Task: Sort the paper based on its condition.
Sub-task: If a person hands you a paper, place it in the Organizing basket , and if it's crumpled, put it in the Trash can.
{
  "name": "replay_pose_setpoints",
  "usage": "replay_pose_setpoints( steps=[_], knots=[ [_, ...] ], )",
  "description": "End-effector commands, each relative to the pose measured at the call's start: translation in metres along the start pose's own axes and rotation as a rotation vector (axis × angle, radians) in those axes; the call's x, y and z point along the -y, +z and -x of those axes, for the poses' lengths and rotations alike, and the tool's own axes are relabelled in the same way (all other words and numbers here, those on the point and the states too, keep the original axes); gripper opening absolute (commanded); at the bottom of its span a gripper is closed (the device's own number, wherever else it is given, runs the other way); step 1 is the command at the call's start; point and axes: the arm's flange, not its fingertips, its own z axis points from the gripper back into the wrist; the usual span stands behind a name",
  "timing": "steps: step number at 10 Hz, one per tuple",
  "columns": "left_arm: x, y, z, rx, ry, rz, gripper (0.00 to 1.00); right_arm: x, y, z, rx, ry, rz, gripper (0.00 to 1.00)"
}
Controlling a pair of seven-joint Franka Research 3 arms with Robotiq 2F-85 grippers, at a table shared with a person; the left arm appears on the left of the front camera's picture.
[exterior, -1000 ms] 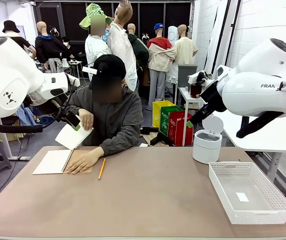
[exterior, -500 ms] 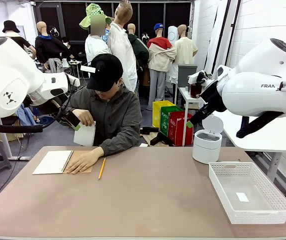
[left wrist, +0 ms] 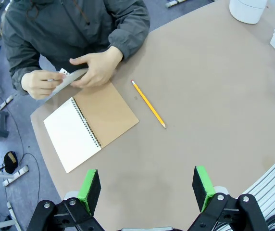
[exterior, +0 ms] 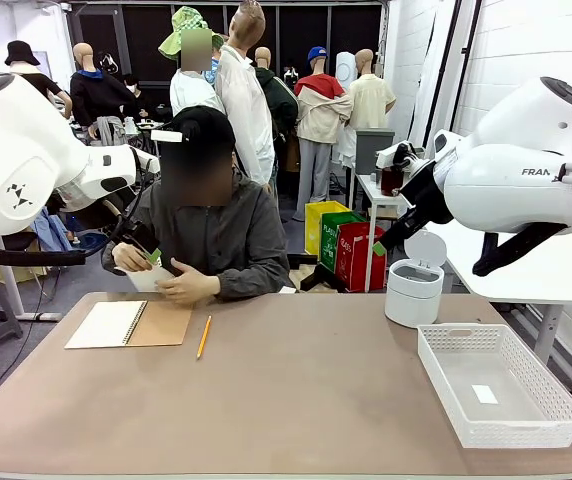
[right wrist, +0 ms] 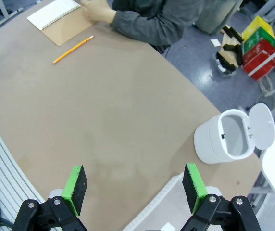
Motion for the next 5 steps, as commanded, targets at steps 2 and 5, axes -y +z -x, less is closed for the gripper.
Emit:
replay_pose_setpoints(
  steps=[2,5],
  knots=[
    [-0.0005,0.0008,-0.0017,-0.002,0.0,0.0,1.0,0.0002,0.0,0.0001,0.0,0.0,-0.002,1.0],
    [-0.0005,0.0008,-0.0017,-0.002,0.0,0.0,1.0,0.0002,0.0,0.0001,0.0,0.0,-0.002,1.0]
  ],
)
